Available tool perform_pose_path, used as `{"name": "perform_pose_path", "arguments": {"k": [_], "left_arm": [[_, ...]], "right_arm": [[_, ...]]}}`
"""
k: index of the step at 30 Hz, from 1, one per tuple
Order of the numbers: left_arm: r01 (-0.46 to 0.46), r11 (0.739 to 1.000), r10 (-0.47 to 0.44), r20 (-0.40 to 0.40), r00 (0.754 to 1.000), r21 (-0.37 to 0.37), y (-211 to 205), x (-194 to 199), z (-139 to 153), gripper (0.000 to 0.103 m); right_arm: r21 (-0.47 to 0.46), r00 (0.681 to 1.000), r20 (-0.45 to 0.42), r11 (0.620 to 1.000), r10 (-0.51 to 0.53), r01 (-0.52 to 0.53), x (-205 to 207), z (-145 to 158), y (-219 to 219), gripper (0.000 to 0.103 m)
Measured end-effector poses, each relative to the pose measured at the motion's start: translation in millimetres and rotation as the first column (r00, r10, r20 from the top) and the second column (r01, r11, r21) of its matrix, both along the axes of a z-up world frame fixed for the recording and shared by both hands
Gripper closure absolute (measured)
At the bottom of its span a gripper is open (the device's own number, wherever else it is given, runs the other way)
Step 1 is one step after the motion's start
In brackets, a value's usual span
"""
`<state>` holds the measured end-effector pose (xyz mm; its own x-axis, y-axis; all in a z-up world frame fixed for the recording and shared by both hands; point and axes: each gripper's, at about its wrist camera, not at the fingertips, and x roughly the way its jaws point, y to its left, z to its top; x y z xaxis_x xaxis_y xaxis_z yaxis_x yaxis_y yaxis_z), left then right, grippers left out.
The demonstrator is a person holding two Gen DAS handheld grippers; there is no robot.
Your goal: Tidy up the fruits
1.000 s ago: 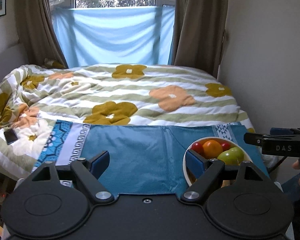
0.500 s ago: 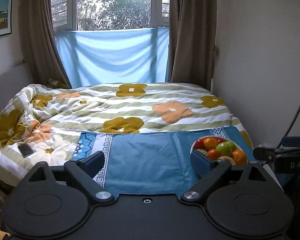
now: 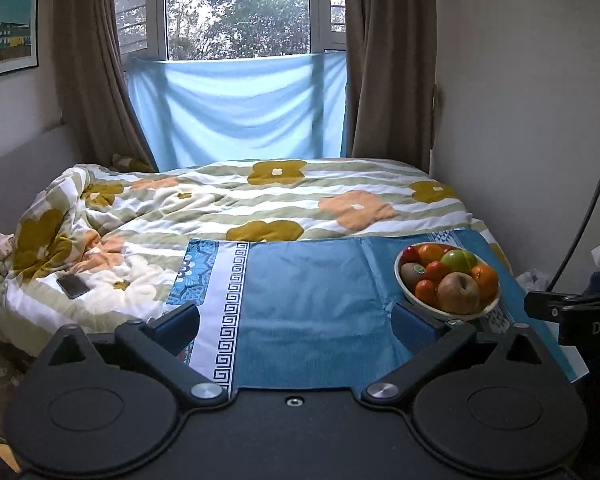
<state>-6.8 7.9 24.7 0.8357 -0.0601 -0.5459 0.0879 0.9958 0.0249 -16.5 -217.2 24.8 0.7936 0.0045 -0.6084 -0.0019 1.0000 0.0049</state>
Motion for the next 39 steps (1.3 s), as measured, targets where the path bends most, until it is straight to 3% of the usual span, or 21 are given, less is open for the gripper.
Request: {"name": "perform_pose_path", "arguments": {"k": [39], "left_arm": [[0.012, 1.0, -0.012, -0.009, 1.0, -0.013, 1.1, -1.0, -0.8, 0.0]], "right_arm": [[0.005, 0.999, -0.044, 1.0, -0.028, 0.028, 4.7, -3.2, -2.6, 0.0]]}}
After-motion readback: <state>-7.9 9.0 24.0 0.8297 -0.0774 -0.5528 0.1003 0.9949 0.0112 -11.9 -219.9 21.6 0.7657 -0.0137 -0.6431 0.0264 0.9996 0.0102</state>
